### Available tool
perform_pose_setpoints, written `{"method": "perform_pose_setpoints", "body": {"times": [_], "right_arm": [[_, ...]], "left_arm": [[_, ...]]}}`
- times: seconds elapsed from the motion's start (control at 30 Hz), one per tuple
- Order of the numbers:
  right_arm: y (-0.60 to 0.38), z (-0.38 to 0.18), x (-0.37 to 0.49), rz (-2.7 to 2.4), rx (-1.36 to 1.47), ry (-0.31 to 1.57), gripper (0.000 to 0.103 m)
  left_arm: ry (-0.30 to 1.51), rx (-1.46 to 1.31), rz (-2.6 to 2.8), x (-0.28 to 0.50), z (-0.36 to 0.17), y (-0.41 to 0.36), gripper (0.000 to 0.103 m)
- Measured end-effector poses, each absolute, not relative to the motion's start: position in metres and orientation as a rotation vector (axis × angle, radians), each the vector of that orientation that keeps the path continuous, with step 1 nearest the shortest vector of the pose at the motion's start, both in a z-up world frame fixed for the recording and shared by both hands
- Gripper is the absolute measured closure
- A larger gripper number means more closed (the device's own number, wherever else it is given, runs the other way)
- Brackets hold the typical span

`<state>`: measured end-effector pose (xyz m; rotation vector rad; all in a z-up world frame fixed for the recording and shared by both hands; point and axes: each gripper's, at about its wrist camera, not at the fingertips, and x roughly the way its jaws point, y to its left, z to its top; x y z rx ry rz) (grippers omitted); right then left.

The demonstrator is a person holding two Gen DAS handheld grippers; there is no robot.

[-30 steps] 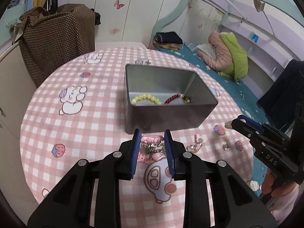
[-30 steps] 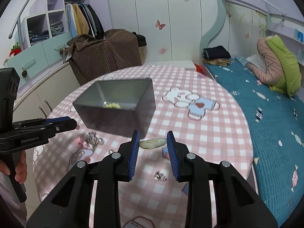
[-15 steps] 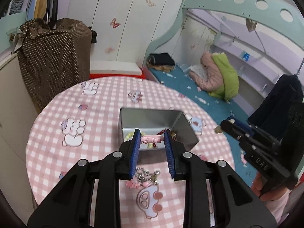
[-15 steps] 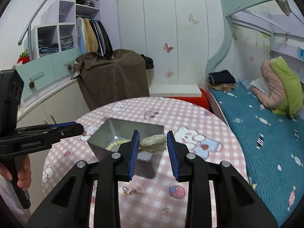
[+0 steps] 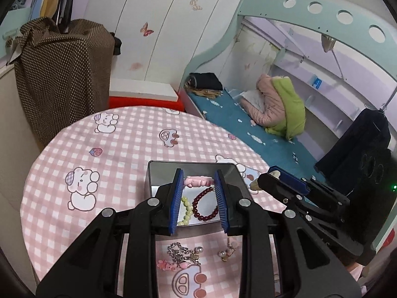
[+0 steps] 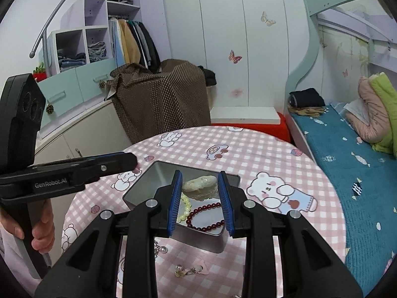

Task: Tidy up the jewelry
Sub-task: 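Lower the pink charm into the box with the left tool while the right tool drops the pendant in, then open and withdraw both tools from the grey box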

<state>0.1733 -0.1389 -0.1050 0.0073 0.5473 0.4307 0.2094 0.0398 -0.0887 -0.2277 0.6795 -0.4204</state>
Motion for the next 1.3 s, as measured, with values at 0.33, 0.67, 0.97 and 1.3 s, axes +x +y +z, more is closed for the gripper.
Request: {"method": "perform_pose_setpoints", "body": {"times": [0.33, 0.67, 0.97, 1.3], "right_arm": [[-0.136, -0.117, 0.192, 0.439, -0.003, 0.600, 0.074], [-0.156, -0.108, 0.188, 0.349, 0.008, 0.559, 0.040], [-0.159, -0.107, 0.183, 0.347, 0.009, 0.561, 0.039], [-0.161, -0.104, 0.173, 0.331, 0.009, 0.555, 0.037]], "left_arm": [[0.744, -0.217, -0.413, 0.231, -0.113, 0.034, 0.077], [0.741, -0.185, -0.373, 0.230, -0.114, 0.032, 0.051], [0.745, -0.175, -0.355, 0.222, -0.112, 0.036, 0.051], [0.740, -0.154, -0.348, 0.211, -0.109, 0.034, 0.051]]}}
